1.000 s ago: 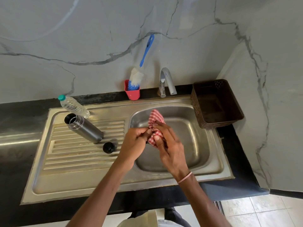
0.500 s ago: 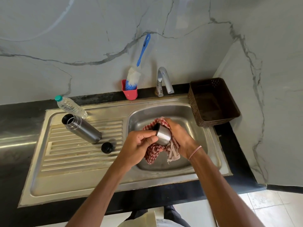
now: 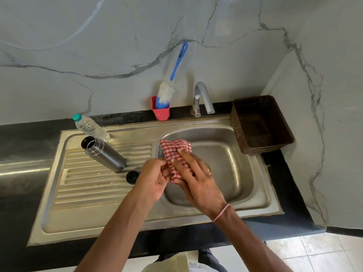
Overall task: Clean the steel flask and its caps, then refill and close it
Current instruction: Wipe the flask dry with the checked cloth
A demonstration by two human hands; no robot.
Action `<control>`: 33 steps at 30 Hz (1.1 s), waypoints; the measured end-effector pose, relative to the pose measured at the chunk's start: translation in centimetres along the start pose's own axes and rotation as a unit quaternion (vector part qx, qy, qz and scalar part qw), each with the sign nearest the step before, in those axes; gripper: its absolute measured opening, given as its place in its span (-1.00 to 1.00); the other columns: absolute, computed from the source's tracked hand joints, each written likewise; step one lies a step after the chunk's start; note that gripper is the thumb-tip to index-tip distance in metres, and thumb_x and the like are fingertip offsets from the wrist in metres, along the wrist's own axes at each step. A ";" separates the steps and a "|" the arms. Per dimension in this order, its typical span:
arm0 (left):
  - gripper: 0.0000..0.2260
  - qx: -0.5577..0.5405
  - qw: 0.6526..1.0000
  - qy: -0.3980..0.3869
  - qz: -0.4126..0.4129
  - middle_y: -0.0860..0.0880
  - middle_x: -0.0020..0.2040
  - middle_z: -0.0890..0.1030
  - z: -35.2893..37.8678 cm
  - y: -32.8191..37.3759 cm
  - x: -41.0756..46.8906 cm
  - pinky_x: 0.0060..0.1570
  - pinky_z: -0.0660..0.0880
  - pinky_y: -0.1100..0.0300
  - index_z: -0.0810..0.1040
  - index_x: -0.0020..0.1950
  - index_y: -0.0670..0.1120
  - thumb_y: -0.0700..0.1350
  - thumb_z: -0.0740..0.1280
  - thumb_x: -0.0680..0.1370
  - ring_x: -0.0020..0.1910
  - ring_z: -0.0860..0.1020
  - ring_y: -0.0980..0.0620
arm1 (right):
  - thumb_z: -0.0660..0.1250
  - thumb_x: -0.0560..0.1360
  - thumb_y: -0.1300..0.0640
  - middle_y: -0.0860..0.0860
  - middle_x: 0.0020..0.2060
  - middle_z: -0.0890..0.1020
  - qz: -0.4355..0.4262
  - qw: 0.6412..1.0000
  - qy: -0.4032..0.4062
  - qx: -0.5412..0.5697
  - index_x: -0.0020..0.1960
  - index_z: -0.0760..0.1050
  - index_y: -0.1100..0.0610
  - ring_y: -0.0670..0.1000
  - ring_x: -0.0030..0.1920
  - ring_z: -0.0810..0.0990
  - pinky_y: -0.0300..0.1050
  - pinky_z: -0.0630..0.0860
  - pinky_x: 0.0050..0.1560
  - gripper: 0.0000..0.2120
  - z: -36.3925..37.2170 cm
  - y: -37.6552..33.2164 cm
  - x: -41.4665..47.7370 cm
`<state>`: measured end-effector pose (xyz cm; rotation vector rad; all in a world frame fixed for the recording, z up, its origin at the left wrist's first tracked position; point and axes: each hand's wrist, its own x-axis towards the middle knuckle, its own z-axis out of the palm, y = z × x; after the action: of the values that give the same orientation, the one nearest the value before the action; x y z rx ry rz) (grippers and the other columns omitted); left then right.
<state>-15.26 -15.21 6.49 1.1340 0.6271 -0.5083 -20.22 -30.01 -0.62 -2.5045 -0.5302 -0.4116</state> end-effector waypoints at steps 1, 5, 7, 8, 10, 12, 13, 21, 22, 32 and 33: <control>-0.76 -0.007 1.000 0.012 -0.005 -0.16 -0.28 0.70 -0.1 -0.1 0.2 -0.29 0.56 0.14 0.62 -0.10 -0.26 -0.36 0.17 0.63 -0.34 0.67 -0.02 | 0.23 0.69 -0.05 0.19 0.53 0.33 -0.012 1.000 -0.005 -0.011 0.53 0.32 0.11 0.24 0.46 0.37 0.09 0.36 0.47 -0.54 0.2 0.1 -0.3; -0.74 0.032 0.999 -0.009 0.002 -0.15 -0.32 0.68 -0.4 -0.3 0.3 -0.47 0.52 0.24 0.64 -0.12 -0.25 -0.38 0.18 0.62 -0.43 0.63 0.02 | 0.25 0.67 -0.05 0.10 0.40 0.47 0.035 0.999 -0.007 0.034 0.43 0.45 0.11 0.11 0.26 0.54 -0.03 0.50 0.27 -0.61 0.0 -0.4 1.0; -0.70 0.071 0.997 -0.030 0.017 -0.17 -0.24 0.71 -0.6 -0.4 0.4 -0.34 0.60 0.22 0.68 -0.08 -0.24 -0.43 0.18 0.62 -0.34 0.68 0.00 | 0.26 0.66 -0.03 0.02 0.14 0.60 0.125 0.983 0.017 0.132 0.26 0.52 0.09 -0.02 -0.02 0.62 -0.12 0.59 -0.01 -0.74 -0.9 -0.9 2.8; -0.70 0.085 0.995 -0.044 0.031 -0.19 -0.19 0.73 -0.6 -0.4 0.4 -0.24 0.64 0.17 0.70 -0.06 -0.23 -0.42 0.19 0.63 -0.26 0.71 -0.05 | 0.26 0.66 -0.03 -0.01 -0.01 0.64 0.182 0.966 0.011 0.183 0.17 0.54 0.08 -0.07 -0.14 0.62 -0.16 0.57 -0.13 -0.78 -1.3 -0.8 3.9; -0.74 0.112 0.990 -0.059 0.064 -0.24 -0.18 0.69 -0.7 -0.5 0.4 -0.01 0.68 -0.02 0.73 -0.05 -0.22 -0.37 0.25 0.65 -0.21 0.69 -0.10 | 0.25 0.66 -0.09 -0.01 -0.17 0.67 0.308 0.906 -0.046 0.287 0.06 0.60 0.06 -0.06 -0.22 0.64 -0.20 0.56 -0.18 -0.74 -2.2 -0.3 5.9; -0.78 0.134 0.983 -0.078 0.097 -0.23 -0.12 0.70 -0.8 -0.5 0.4 0.08 0.66 -0.17 0.73 0.00 -0.24 -0.36 0.28 0.65 -0.14 0.69 -0.13 | 0.27 0.62 -0.16 0.10 -0.13 0.72 0.427 0.804 -0.105 0.400 0.02 0.66 0.06 0.11 -0.11 0.71 -0.02 0.64 -0.14 -0.68 -3.1 0.5 7.5; -0.80 0.153 0.977 -0.091 0.121 -0.21 -0.03 0.74 -0.9 -0.6 0.5 0.05 0.67 -0.17 0.72 0.06 -0.25 -0.35 0.28 0.64 -0.03 0.72 -0.16 | 0.30 0.60 -0.17 0.15 -0.11 0.72 0.471 0.742 -0.133 0.458 0.03 0.67 0.09 0.17 -0.11 0.72 0.02 0.66 -0.18 -0.65 -3.7 0.8 8.1; -0.73 0.492 0.743 -0.108 0.440 -0.09 0.05 0.75 -2.4 -1.6 2.0 0.15 0.58 0.33 0.69 0.19 -0.21 -0.42 0.43 0.53 0.18 0.63 0.07 | 0.31 0.51 -0.25 0.11 -0.23 0.73 0.554 0.644 -0.247 0.466 -0.11 0.69 0.11 0.12 -0.18 0.66 0.04 0.63 -0.12 -0.57 -4.8 2.3 8.3; -0.74 0.493 0.737 -0.105 0.451 -0.08 0.02 0.75 -2.4 -1.7 2.0 0.13 0.59 0.33 0.70 0.18 -0.21 -0.42 0.43 0.53 0.17 0.63 0.08 | 0.33 0.50 -0.25 0.11 -0.23 0.73 0.553 0.645 -0.253 0.462 -0.14 0.70 0.10 0.12 -0.19 0.67 0.08 0.65 -0.08 -0.58 -4.6 2.4 8.4; -0.73 0.079 0.983 -0.056 0.158 -0.32 -0.12 0.64 -0.7 -0.1 1.5 -0.10 0.65 0.03 0.75 -0.08 -0.18 -0.22 0.28 0.68 -0.17 0.63 -0.16 | 0.16 0.70 -0.07 -0.10 -0.19 0.59 0.258 0.945 0.058 0.194 0.09 0.52 0.06 -0.18 -0.30 0.50 -0.41 0.38 -0.28 -0.75 -1.1 -1.0 7.1; -0.70 0.035 0.990 -0.047 0.129 -0.26 -0.13 0.65 -0.5 0.4 1.3 -0.16 0.65 0.12 0.74 -0.12 -0.18 -0.28 0.25 0.68 -0.18 0.65 -0.10 | 0.15 0.70 -0.07 -0.07 -0.09 0.58 0.221 0.958 0.069 0.171 0.17 0.49 0.08 -0.18 -0.26 0.50 -0.40 0.42 -0.27 -0.74 -0.7 -1.2 6.6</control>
<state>-14.21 -14.67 5.70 1.2299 0.3760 -0.3608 -15.09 -27.57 3.07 -2.1543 0.0242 -0.2860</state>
